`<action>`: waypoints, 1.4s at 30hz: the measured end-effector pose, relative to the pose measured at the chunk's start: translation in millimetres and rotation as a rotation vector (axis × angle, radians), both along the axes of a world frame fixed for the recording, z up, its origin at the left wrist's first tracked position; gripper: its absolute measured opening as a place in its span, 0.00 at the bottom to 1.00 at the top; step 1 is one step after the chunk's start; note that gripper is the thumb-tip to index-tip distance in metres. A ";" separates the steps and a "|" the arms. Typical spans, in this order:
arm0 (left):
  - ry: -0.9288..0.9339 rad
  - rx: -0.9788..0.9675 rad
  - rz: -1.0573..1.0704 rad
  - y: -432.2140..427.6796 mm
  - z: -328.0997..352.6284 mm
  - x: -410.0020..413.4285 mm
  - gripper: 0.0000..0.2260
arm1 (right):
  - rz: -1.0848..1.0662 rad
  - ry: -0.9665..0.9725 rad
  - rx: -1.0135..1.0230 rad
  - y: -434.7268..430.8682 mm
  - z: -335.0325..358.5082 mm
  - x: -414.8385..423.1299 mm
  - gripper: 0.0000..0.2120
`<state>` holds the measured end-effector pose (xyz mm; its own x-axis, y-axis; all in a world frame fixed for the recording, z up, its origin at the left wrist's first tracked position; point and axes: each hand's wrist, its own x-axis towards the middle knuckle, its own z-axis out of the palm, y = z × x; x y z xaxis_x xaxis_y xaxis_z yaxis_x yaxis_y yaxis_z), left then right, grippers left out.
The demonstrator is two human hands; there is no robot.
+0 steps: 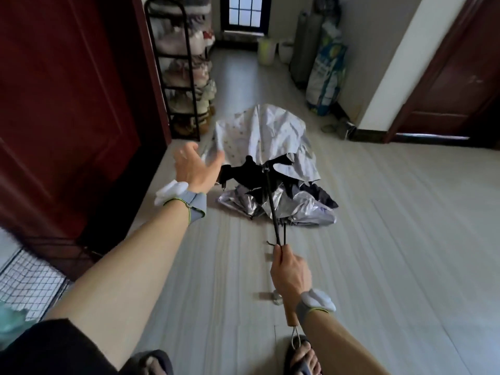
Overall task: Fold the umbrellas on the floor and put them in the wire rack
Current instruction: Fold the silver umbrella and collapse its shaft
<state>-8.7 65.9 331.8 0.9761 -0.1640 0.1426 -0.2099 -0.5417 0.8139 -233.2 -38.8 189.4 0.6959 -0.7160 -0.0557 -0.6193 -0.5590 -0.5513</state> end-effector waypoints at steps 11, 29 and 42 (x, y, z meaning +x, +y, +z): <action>0.594 -0.420 0.123 67.7 5.7 23.8 0.70 | 0.439 -0.072 -0.250 23.0 33.5 -19.4 0.16; 0.808 -0.707 0.177 77.2 -16.4 8.1 0.15 | 0.584 -0.010 -0.477 2.4 14.9 -32.0 0.20; 0.709 -0.720 0.076 79.5 -63.2 -2.0 0.08 | 0.135 -0.255 -0.036 -32.5 93.4 36.3 0.22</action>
